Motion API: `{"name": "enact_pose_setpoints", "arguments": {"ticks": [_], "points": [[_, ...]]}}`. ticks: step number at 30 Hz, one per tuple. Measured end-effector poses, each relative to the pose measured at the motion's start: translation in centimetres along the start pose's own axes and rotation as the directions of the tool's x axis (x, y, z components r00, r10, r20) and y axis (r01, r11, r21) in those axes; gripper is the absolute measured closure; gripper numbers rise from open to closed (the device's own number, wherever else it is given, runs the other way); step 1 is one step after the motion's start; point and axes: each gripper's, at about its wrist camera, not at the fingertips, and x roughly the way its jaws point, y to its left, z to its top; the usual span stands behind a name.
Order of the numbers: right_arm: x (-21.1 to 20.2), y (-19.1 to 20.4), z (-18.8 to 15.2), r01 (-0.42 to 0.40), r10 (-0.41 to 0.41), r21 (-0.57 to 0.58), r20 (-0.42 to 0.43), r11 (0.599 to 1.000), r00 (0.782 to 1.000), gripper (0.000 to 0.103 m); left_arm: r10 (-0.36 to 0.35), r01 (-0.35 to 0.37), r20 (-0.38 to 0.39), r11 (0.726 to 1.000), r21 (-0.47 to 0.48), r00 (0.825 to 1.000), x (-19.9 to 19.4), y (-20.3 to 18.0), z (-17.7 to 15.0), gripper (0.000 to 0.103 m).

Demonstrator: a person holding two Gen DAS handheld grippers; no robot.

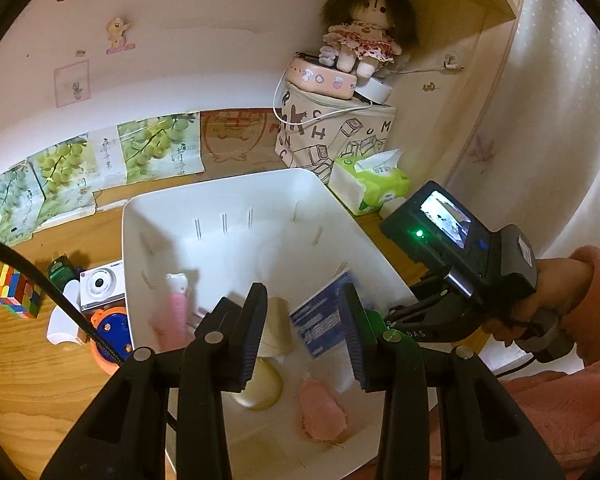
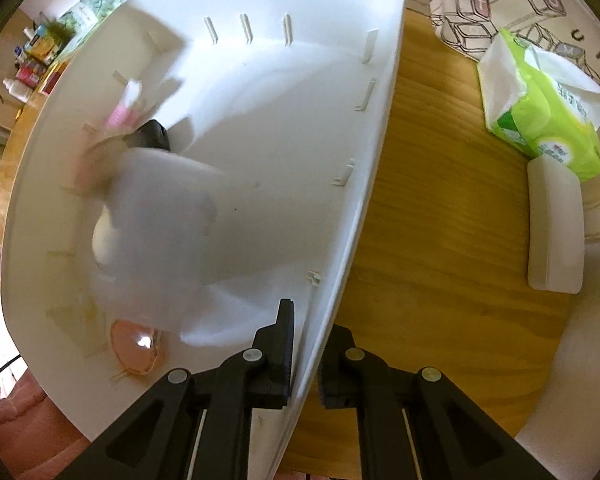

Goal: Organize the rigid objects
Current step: 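Open the left tool to drop the beige card into the tray, then withdraw the left tool toward the white plastic scoop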

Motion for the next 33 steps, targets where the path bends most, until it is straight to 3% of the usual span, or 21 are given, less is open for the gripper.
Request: {"name": "enact_pose_setpoints", "arguments": {"ticks": [5, 11, 22, 33], "points": [[-0.2, 0.6, 0.1, 0.007, -0.007, -0.023, -0.008, 1.000, 1.000, 0.093, 0.041, -0.040, 0.026, 0.999, -0.032, 0.999, -0.2, 0.2, 0.0, 0.046], [-0.2, 0.8, 0.3, 0.013, -0.013, -0.020, -0.011, 1.000, 1.000, 0.093, 0.098, -0.093, 0.051, 0.992, -0.089, 0.994, -1.0, 1.3, -0.2, 0.040], [-0.2, 1.2, 0.5, 0.050, -0.050, 0.033, -0.014, 0.998, 0.999, 0.095, 0.157, -0.142, 0.057, 0.968, -0.207, 0.986, -3.1, 5.3, -0.8, 0.035], [0.0, 0.8, -0.2, 0.062, -0.057, 0.191, -0.030, 0.980, 0.998, 0.095, 0.185, -0.165, 0.057, 0.953, -0.252, 0.981, -5.6, 9.8, -1.4, 0.033]]}}
